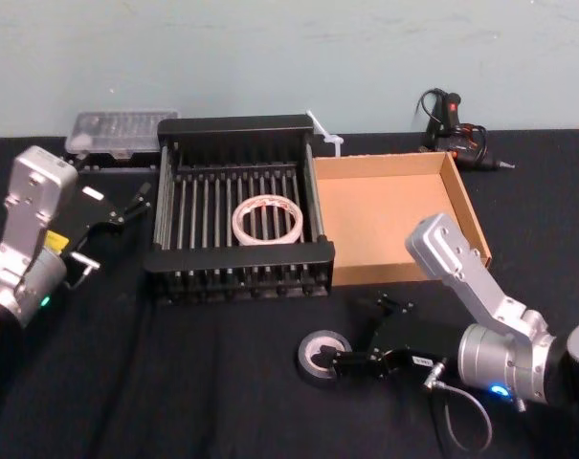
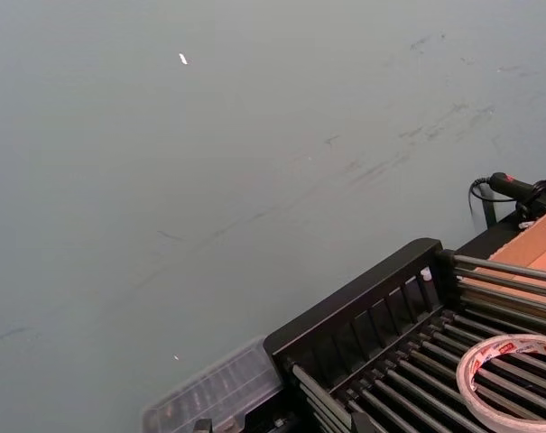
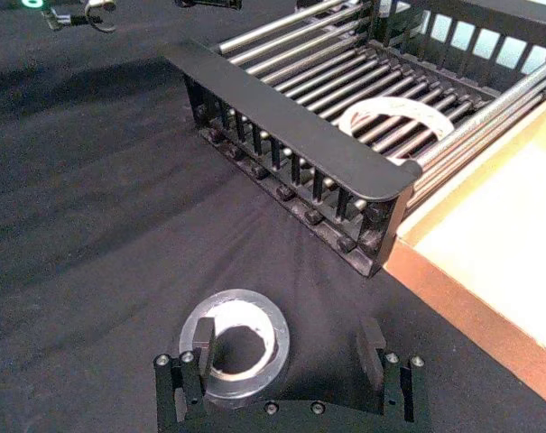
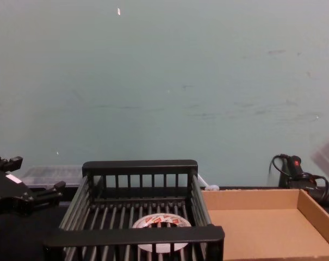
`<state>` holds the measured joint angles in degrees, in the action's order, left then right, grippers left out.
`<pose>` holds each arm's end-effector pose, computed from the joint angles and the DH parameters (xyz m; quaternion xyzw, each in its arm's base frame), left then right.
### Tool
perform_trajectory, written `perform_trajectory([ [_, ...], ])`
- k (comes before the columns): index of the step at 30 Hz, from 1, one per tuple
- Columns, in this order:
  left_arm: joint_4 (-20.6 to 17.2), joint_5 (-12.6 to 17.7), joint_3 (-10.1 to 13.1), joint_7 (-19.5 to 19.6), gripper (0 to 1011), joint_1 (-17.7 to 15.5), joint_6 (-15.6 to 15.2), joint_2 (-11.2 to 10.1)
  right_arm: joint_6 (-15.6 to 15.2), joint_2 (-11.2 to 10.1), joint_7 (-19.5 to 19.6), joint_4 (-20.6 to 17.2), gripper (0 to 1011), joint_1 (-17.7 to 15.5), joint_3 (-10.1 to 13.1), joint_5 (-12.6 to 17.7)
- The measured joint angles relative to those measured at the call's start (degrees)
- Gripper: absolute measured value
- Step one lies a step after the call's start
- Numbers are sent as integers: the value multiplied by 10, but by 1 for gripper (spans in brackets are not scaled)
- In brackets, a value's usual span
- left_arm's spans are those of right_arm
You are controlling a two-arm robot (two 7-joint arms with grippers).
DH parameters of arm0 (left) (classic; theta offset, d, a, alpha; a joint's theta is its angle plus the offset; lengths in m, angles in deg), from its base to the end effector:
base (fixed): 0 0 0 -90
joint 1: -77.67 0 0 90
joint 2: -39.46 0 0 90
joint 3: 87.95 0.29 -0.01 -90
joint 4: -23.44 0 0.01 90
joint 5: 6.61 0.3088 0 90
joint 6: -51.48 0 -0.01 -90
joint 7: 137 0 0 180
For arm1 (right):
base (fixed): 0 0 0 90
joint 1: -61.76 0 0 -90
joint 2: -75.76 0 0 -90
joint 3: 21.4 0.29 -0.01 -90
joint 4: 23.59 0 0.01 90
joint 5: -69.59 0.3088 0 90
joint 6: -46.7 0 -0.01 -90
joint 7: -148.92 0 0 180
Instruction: Pick up the white tape and place it into the black box , Pick up the silver tape and place it into the brown box.
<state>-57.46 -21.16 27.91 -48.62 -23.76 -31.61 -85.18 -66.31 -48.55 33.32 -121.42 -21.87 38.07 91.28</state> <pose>0.3581 0.0827 -0.3023 0.1414 -0.1324 0.5799 0.7913 0.3134 -0.0085 -0.2761 -0.2366 0.0911 -0.3041 0.9183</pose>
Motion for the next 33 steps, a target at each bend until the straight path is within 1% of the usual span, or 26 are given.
perform_trajectory([
  [13, 0, 0, 0, 0, 1001, 0, 0, 0, -10, 11, -12, 22, 1000, 19, -10, -17],
  [33, 0, 0, 0, 0, 1001, 0, 0, 0, -14, 24, -24, 45, 1000, 37, -20, -33],
])
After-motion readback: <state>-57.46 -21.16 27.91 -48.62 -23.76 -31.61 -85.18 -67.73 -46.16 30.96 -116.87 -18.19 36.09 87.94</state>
